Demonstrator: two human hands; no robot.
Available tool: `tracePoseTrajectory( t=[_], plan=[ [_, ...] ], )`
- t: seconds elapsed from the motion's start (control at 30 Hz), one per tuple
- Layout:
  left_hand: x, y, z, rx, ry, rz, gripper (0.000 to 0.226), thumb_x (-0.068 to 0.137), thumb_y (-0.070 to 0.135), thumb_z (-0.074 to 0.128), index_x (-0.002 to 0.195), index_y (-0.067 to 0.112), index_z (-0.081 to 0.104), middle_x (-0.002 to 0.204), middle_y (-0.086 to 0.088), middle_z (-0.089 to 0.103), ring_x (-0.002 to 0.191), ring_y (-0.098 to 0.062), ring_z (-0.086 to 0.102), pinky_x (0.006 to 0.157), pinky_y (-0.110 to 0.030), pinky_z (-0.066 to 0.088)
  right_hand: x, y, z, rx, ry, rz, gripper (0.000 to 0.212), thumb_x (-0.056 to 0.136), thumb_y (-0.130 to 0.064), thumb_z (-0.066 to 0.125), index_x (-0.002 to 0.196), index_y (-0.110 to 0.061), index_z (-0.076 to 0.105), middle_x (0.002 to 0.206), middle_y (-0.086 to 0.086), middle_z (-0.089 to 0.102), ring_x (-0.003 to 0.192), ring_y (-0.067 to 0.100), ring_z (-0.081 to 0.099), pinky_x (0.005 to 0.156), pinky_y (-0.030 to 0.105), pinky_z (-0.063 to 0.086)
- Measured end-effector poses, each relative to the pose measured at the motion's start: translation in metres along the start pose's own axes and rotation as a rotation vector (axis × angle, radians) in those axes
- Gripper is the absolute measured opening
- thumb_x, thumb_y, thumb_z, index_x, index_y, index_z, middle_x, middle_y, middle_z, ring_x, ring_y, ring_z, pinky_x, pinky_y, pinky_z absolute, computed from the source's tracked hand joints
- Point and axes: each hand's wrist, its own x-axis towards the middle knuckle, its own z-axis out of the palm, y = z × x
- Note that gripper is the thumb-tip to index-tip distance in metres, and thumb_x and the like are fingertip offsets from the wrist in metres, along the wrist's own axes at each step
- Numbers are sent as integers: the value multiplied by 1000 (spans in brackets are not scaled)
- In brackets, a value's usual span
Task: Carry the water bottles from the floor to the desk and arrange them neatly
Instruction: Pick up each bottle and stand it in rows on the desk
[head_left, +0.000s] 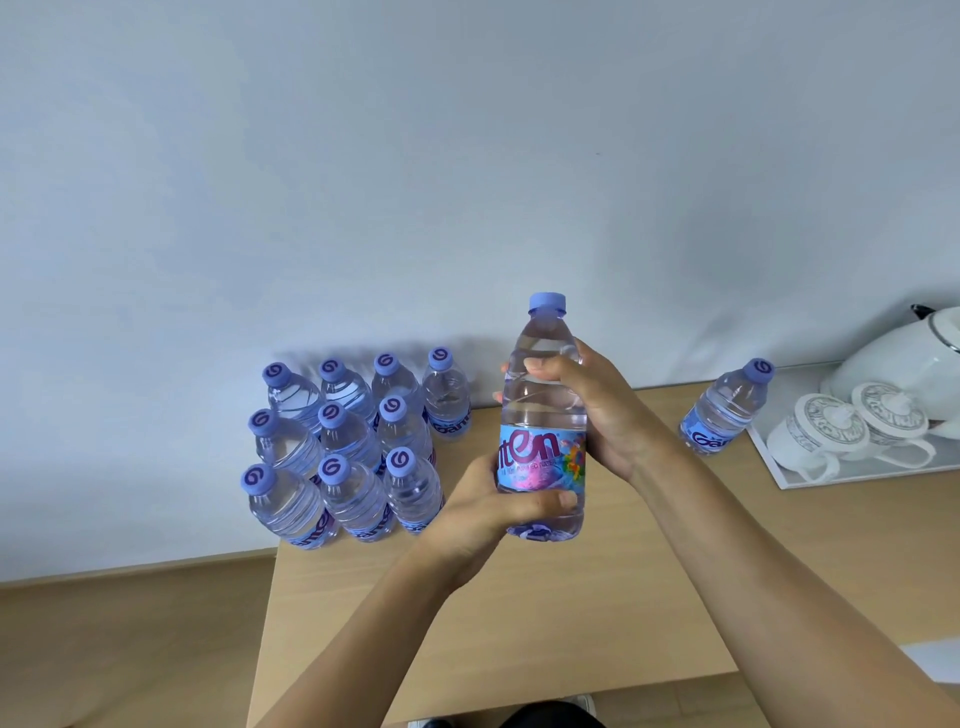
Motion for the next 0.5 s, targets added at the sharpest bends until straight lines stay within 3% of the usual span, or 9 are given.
tracePoseTrajectory(
  t=[0.13,0.27,0.4,0.5],
  plan=[
    [5,-1,-2,65,83,10,54,56,24,86,104,9,67,96,-10,73,90,-26,69,82,-38,57,1,-2,1,-51,16,17,37,78,-34,75,105,-11,62,94,5,72,83,21,71,76,35,58],
    [9,0,-3,108,116,10,61,54,26,88,107,6,65,98,-13,73,89,-26,69,85,-40,57,4,1,2,-82,108,-6,31,85,-29,74,106,-9,63,88,4,73,78,20,71,70,32,57],
    [8,2,-5,12,55,0,62,59,25,85,113,4,63,102,-16,71,93,-26,68,84,-37,55,7,4,0,-20,102,10,12,83,-28,71,87,-18,67,82,3,73,72,19,71,64,29,57],
    [8,5,-6,-85,-4,-19,61,60,22,83,114,3,62,101,-12,70,92,-26,66,81,-34,55,7,2,-1,57,56,39,24,78,-33,70,92,-14,66,85,6,72,75,22,71,67,31,58]
  ],
)
